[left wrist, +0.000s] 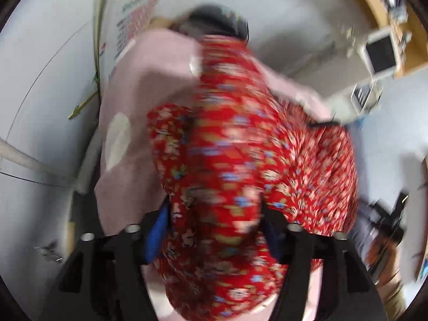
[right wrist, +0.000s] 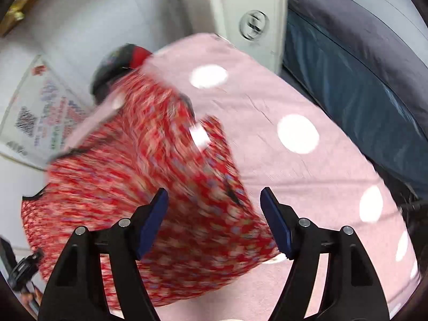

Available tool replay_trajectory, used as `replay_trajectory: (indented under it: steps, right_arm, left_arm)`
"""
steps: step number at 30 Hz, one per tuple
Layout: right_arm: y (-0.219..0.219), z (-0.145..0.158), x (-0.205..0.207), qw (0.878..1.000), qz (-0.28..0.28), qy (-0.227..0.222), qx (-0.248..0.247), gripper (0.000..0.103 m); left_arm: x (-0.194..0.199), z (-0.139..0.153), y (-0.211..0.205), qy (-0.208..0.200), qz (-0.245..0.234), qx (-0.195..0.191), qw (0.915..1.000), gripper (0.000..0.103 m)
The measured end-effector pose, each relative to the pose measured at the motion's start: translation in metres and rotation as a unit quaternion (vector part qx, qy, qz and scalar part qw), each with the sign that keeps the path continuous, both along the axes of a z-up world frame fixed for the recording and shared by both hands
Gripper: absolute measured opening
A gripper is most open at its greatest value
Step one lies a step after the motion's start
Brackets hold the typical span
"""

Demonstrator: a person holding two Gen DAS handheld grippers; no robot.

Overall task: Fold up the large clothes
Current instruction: 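Fold the jacket in half with both grippers and lay it down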

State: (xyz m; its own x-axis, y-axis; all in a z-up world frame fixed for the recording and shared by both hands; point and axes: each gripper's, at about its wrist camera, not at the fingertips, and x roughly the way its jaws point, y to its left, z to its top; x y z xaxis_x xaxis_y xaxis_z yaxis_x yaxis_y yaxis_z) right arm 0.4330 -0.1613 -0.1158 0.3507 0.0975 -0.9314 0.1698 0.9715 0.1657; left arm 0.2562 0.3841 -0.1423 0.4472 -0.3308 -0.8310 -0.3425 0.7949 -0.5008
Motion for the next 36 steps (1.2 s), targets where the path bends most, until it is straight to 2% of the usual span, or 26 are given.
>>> replay_trajectory:
  steps: [1, 3, 5, 6, 7, 8, 10, 11, 14, 15, 16, 17, 18, 19, 21, 22, 24, 28, 33, 36]
  right_arm:
    - [0.004, 0.003, -0.005, 1.0, 0.008, -0.006, -0.012, 0.071]
    - [0.015, 0.023, -0.025, 0.997, 0.044, -0.047, -0.044, 0.071]
    - [0.031, 0.046, -0.038, 0.989, 0.099, -0.096, -0.062, 0.074]
    - [0.041, 0.052, -0.036, 0.985, 0.119, -0.108, -0.064, 0.082]
    - [0.056, 0.059, -0.043, 0.978, 0.157, -0.12, -0.059, 0.085]
    - [0.068, 0.06, -0.047, 0.973, 0.194, -0.115, -0.04, 0.087]
    - [0.087, 0.051, -0.054, 0.966, 0.244, -0.083, -0.005, 0.087]
    - [0.098, 0.041, -0.057, 0.962, 0.265, -0.063, -0.002, 0.087]
    - [0.107, 0.019, -0.047, 0.964, 0.262, -0.022, -0.035, 0.087]
    - [0.104, 0.008, -0.042, 0.968, 0.247, -0.006, -0.051, 0.087]
    - [0.097, -0.009, -0.036, 0.972, 0.223, 0.022, -0.073, 0.087]
    - [0.09, -0.024, -0.03, 0.974, 0.208, 0.053, -0.079, 0.087]
    - [0.085, -0.034, -0.027, 0.975, 0.2, 0.066, -0.069, 0.092]
    - [0.08, -0.042, -0.025, 0.977, 0.192, 0.072, -0.051, 0.094]
    - [0.082, -0.048, -0.024, 0.977, 0.193, 0.067, -0.057, 0.098]
    - [0.086, -0.051, -0.021, 0.977, 0.192, 0.073, -0.064, 0.098]
    - [0.089, -0.06, -0.016, 0.977, 0.184, 0.08, -0.068, 0.099]
    - [0.094, -0.066, -0.016, 0.979, 0.173, 0.068, -0.086, 0.099]
    - [0.118, -0.054, -0.046, 0.978, 0.158, 0.056, -0.122, 0.099]
    - [0.145, -0.038, -0.071, 0.977, 0.141, 0.061, -0.15, 0.098]
  left_arm:
    - [0.0, 0.005, 0.001, 0.004, 0.004, 0.017, 0.9998, 0.078]
    - [0.0, 0.032, 0.0, 0.002, 0.005, 0.068, 0.9977, 0.076]
    - [-0.008, 0.073, -0.013, -0.034, 0.015, 0.135, 0.9901, 0.077]
    - [-0.01, 0.098, -0.022, -0.068, 0.011, 0.167, 0.9835, 0.084]
    - [-0.009, 0.114, -0.027, -0.089, -0.001, 0.182, 0.9793, 0.098]
    - [-0.004, 0.126, -0.035, -0.104, -0.022, 0.188, 0.9764, 0.097]
    - [0.011, 0.129, -0.064, -0.089, -0.098, 0.189, 0.973, 0.097]
    - [0.018, 0.124, -0.085, -0.076, -0.137, 0.196, 0.968, 0.097]
    - [0.041, 0.092, -0.119, -0.048, -0.202, 0.256, 0.9442, 0.097]
    - [0.045, 0.082, -0.12, -0.037, -0.2, 0.268, 0.9417, 0.097]
    - [0.049, 0.067, -0.113, -0.012, -0.187, 0.272, 0.9437, 0.097]
    - [0.053, 0.048, -0.098, 0.022, -0.173, 0.257, 0.9505, 0.097]
    - [0.062, 0.033, -0.095, 0.041, -0.165, 0.234, 0.9572, 0.097]
    - [0.065, 0.022, -0.086, 0.048, -0.158, 0.209, 0.964, 0.098]
    - [0.068, 0.006, -0.067, 0.039, -0.145, 0.167, 0.9744, 0.098]
    - [0.07, 0.004, -0.064, 0.034, -0.147, 0.164, 0.9749, 0.098]
    - [0.073, 0.0, -0.065, 0.035, -0.158, 0.181, 0.9702, 0.098]
    - [0.077, -0.007, -0.075, 0.026, -0.151, 0.204, 0.9667, 0.099]
    - [0.062, -0.001, -0.085, 0.012, -0.138, 0.236, 0.9619, 0.098]
    - [0.051, 0.017, -0.098, 0.002, -0.135, 0.27, 0.9533, 0.097]
